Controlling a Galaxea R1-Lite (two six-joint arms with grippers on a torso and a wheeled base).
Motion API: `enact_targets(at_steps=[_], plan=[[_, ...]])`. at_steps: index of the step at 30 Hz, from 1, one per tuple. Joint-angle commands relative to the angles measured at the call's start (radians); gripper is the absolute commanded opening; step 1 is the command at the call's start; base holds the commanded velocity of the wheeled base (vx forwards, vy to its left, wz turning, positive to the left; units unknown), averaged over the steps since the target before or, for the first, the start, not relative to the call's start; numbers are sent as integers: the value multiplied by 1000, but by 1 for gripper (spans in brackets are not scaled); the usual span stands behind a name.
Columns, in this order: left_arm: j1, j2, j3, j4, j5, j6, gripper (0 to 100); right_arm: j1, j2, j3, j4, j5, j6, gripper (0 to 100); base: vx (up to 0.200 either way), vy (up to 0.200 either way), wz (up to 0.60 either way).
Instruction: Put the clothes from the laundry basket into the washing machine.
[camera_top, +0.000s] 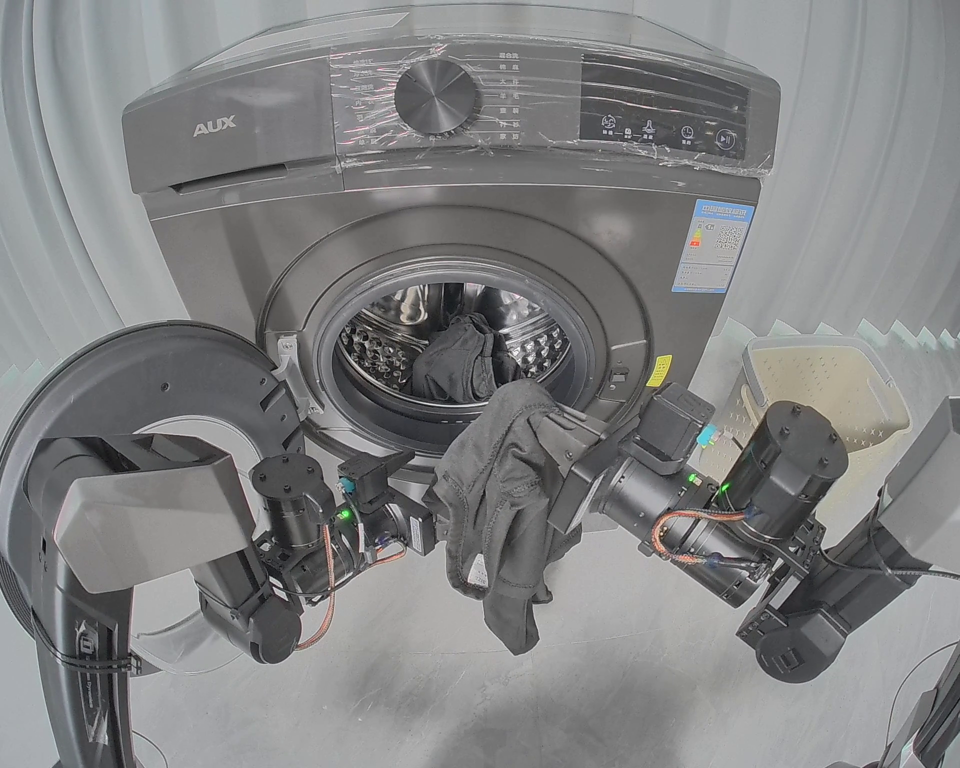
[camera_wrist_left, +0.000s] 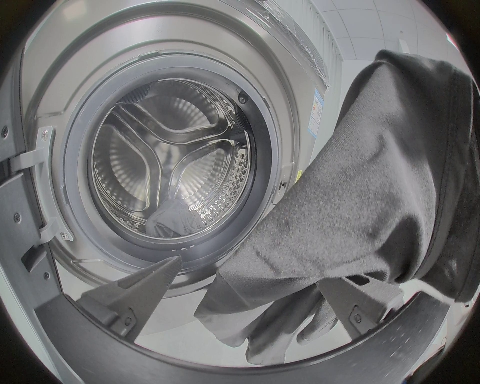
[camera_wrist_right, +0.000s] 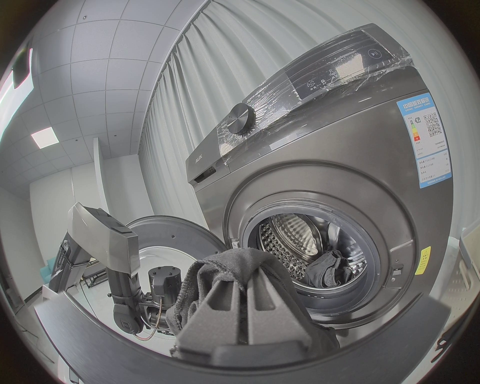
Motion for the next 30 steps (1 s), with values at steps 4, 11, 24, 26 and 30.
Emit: enact_targets(at_steps=[4,11,24,26,30], plan=[[10,5,-22,-2,2,0,0,1,18,2,-4,0,0,0,0,0,0],[10,-18,9,-3,6,0,0,-18,36,4,-7,-3,7,0,0,0,0],[23,-291,280,-2,-57,-12,0,-119,110,0,-10,-21,9,0,0,0,0],[24,-297,280,-2,-57,-12,0,-119,108,4,-10,-23,9,0,0,0,0],[33,-307,285,-2,-60,-13,0,-119,107,2,-10,-24,9,0,0,0,0]])
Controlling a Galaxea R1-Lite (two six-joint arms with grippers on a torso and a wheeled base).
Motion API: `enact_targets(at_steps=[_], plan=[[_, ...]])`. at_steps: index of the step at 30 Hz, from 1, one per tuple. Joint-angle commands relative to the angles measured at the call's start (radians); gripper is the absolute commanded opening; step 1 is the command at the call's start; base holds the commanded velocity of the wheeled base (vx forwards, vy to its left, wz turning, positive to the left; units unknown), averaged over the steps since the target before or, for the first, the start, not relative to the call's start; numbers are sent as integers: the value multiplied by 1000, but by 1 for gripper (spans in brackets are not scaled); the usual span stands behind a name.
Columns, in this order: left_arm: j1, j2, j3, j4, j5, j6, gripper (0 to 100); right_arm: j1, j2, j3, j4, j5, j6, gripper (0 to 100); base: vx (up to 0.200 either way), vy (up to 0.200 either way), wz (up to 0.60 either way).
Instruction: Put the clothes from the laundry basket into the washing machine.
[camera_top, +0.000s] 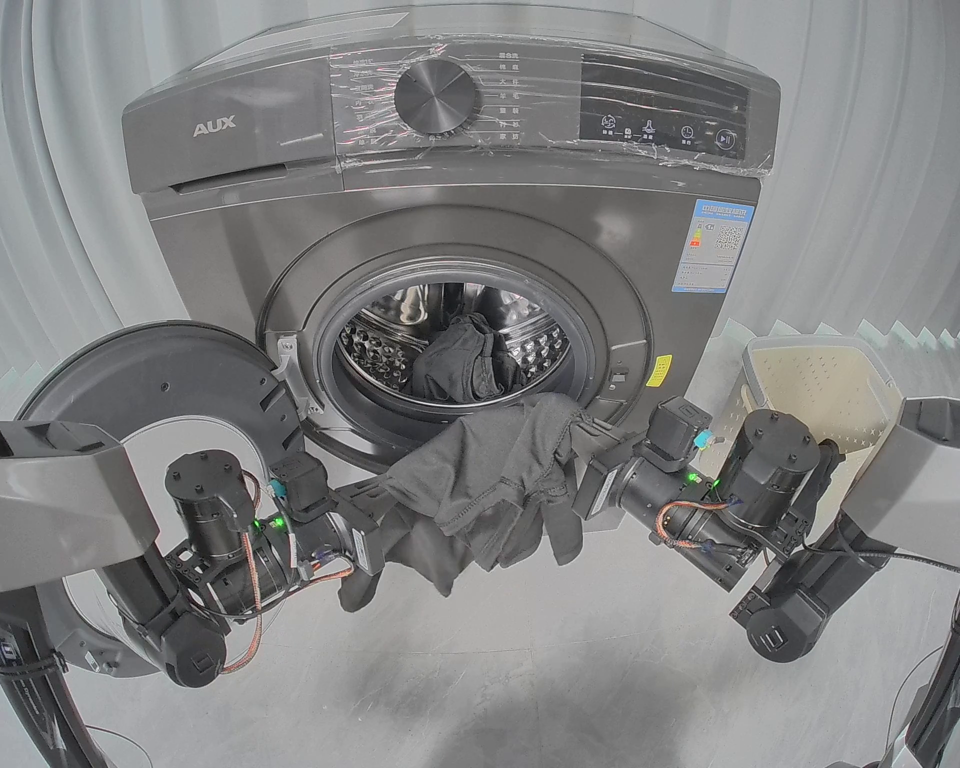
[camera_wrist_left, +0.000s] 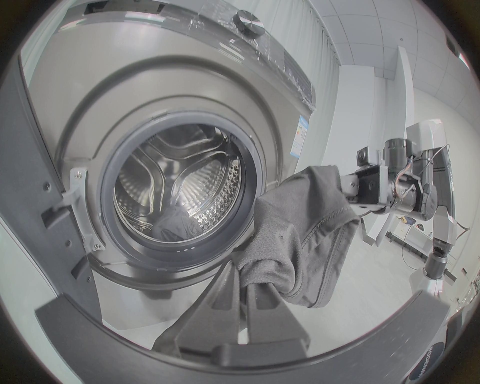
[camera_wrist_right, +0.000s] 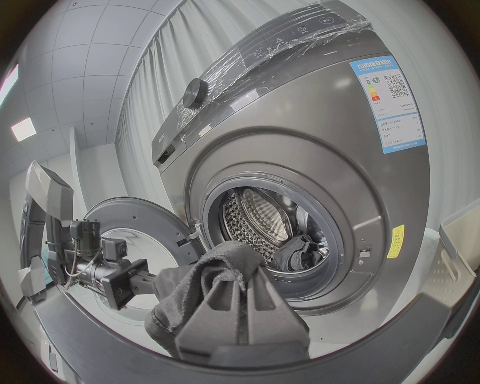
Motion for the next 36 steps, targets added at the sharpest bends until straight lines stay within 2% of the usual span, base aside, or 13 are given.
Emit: enact_targets(at_steps=[1,12,13,17,20,24,31,36], plan=[[9,-45,13,-1,-4,-1,0,-5,13,0,0,0,1,0,0,0,0],[14,-54,7,-1,-20,-6,0,-16,14,3,0,-1,18,0,0,0,0],[14,-54,5,-1,-20,-7,0,-24,14,10,0,-1,18,100,0,0,0],[15,-70,4,-1,-23,-10,0,-42,16,23,1,-6,18,100,0,0,0],[14,-82,4,-1,-32,-24,0,-56,17,32,1,-38,20,100,0,0,0],[11,-88,8,-1,-37,-30,0,-67,34,36,3,-46,32,100,0,0,0],[7,-88,5,-1,-37,-33,0,-53,48,49,0,-32,32,100,0,0,0],[14,-85,-2,-1,-37,-56,0,-36,50,76,0,-17,34,100,0,0,0]])
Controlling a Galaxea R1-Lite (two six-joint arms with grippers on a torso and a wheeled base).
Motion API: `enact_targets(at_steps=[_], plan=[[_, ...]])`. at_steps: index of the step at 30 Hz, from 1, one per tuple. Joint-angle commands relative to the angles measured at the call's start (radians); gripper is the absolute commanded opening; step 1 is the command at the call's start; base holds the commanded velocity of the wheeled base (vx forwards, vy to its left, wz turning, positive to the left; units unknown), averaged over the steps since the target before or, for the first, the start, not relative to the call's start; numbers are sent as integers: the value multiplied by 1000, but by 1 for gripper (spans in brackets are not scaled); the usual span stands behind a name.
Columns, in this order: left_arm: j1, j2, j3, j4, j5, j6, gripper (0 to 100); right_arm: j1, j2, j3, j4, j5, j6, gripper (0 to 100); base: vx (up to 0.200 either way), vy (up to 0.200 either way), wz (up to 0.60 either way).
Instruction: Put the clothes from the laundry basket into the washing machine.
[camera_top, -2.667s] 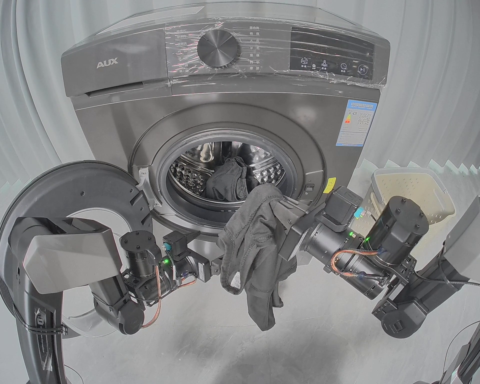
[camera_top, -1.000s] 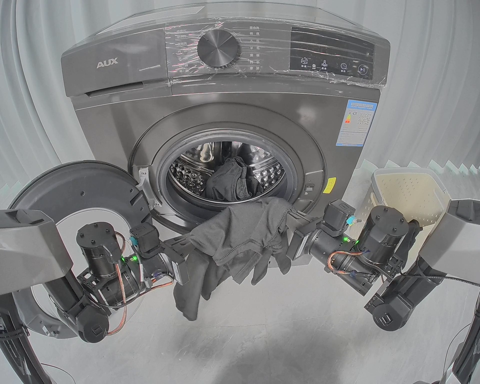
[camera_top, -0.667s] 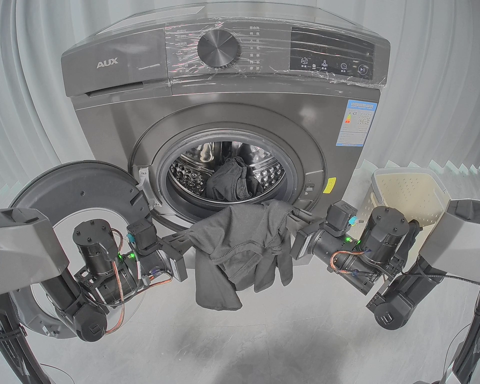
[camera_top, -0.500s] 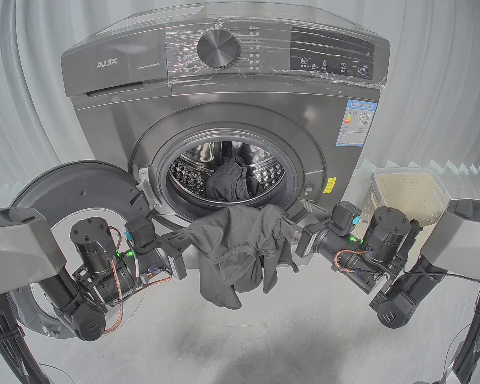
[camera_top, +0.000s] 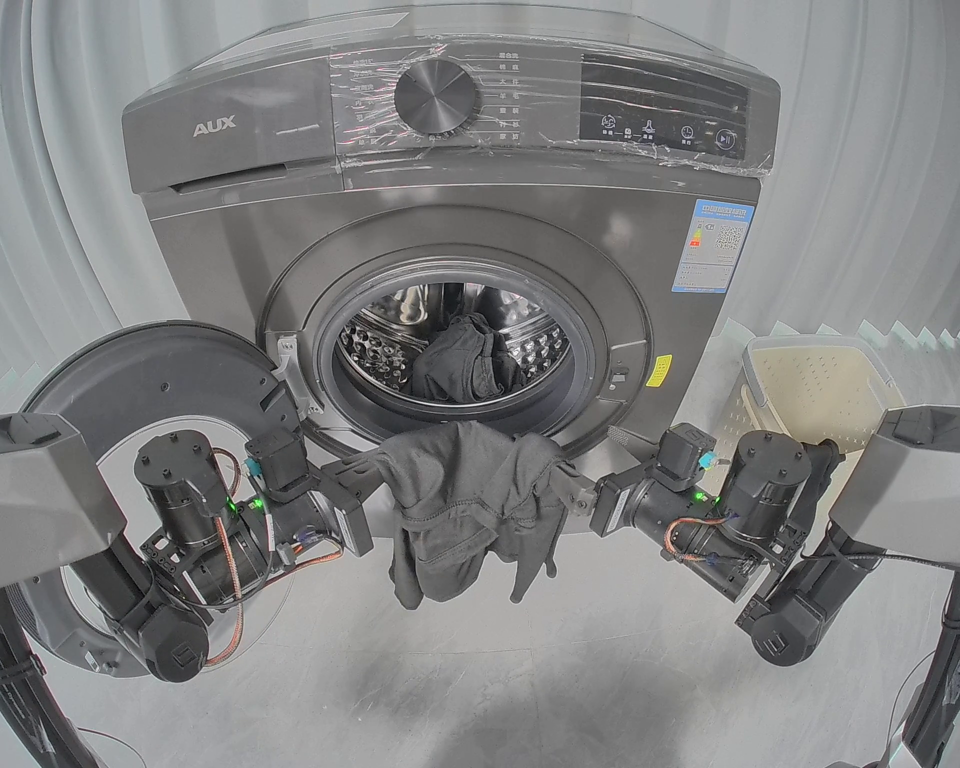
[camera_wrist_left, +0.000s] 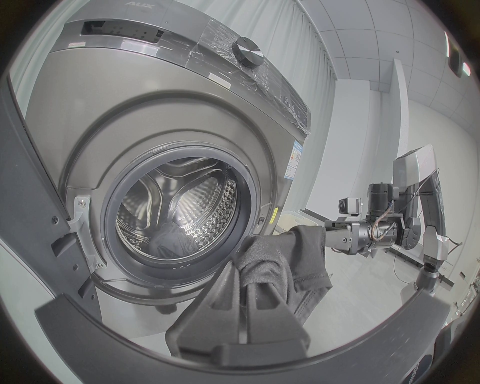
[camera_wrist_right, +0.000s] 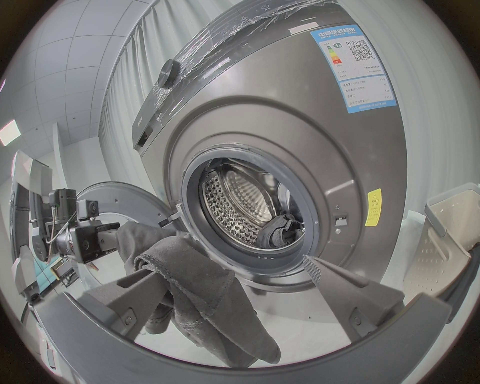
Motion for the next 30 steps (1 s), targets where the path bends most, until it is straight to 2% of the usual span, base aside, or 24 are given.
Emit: enact_targets(at_steps=[1,4,8,11,24,30], plan=[[7,2,-10,-1,0,-14,0,18,6,29,0,13,1,100,0,0,0],[20,2,-24,-1,2,-26,0,18,8,73,1,27,1,100,0,0,0],[20,-3,-37,-1,3,-58,0,19,38,174,0,53,-8,100,0,0,0],[20,-5,-44,1,5,-70,0,18,87,193,0,51,-8,100,0,0,0],[11,-5,-62,1,9,-72,0,42,222,196,0,50,-11,100,0,0,0],[11,-3,-65,1,12,-72,0,82,228,116,0,51,-13,100,0,0,0]])
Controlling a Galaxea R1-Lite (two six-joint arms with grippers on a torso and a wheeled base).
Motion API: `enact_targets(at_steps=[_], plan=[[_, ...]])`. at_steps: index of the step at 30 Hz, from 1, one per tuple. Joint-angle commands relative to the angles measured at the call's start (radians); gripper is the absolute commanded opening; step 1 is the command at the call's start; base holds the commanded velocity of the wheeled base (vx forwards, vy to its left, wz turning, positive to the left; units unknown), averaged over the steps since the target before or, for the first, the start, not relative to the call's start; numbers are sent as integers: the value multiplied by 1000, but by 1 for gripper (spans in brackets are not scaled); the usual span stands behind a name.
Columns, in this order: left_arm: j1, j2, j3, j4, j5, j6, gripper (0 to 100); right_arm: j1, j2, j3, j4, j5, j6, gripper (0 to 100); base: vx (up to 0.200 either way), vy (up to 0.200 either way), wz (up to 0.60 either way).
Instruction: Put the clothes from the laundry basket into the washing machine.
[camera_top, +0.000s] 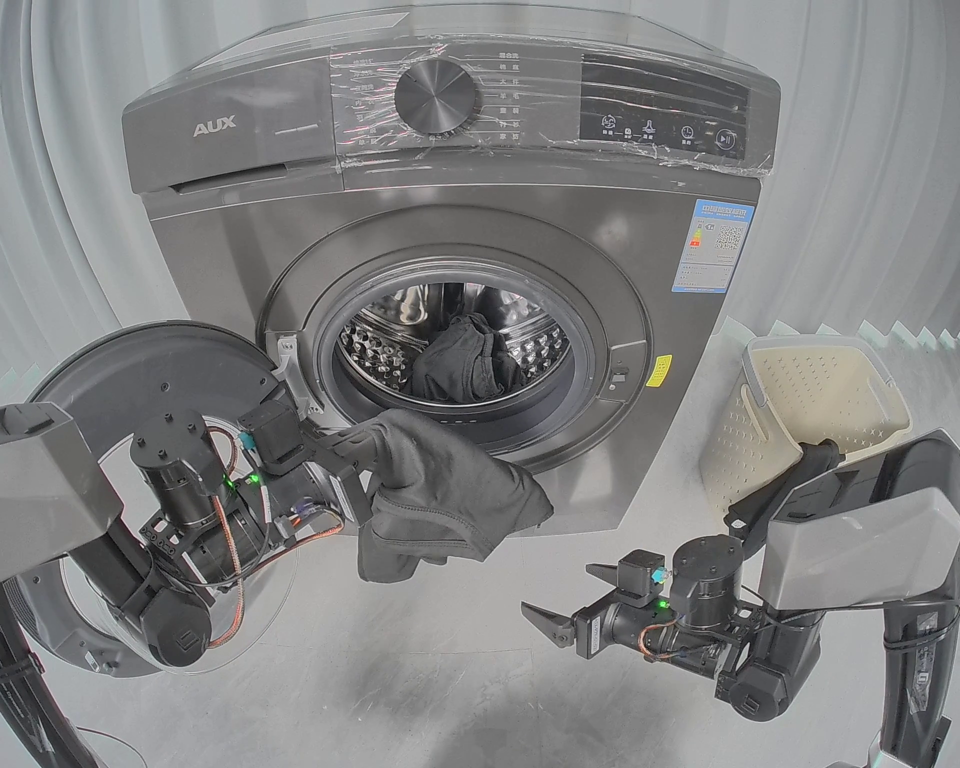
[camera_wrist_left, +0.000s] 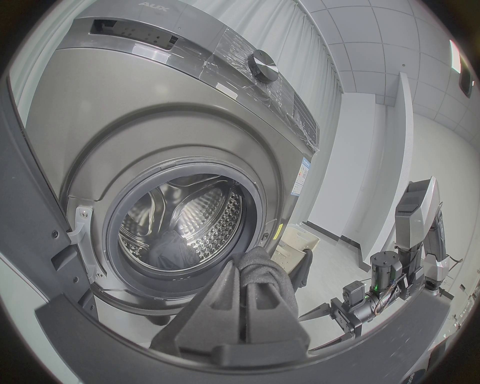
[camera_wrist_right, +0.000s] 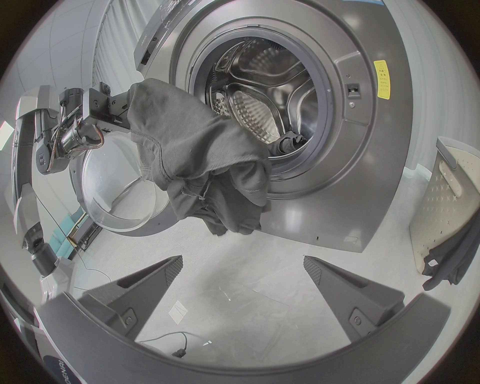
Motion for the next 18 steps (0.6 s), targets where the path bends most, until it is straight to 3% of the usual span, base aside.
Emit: enact_targets(at_steps=[1,15,18], plan=[[-1,1,-2,-1,1,0,0,28,19,-60,0,-1,-1,100,0,0,0],[-1,13,-2,-1,-1,1,0,85,-87,-123,1,-36,-13,100,0,0,0],[1,13,-2,-1,1,0,0,85,-98,-140,10,-88,-11,100,0,0,0]])
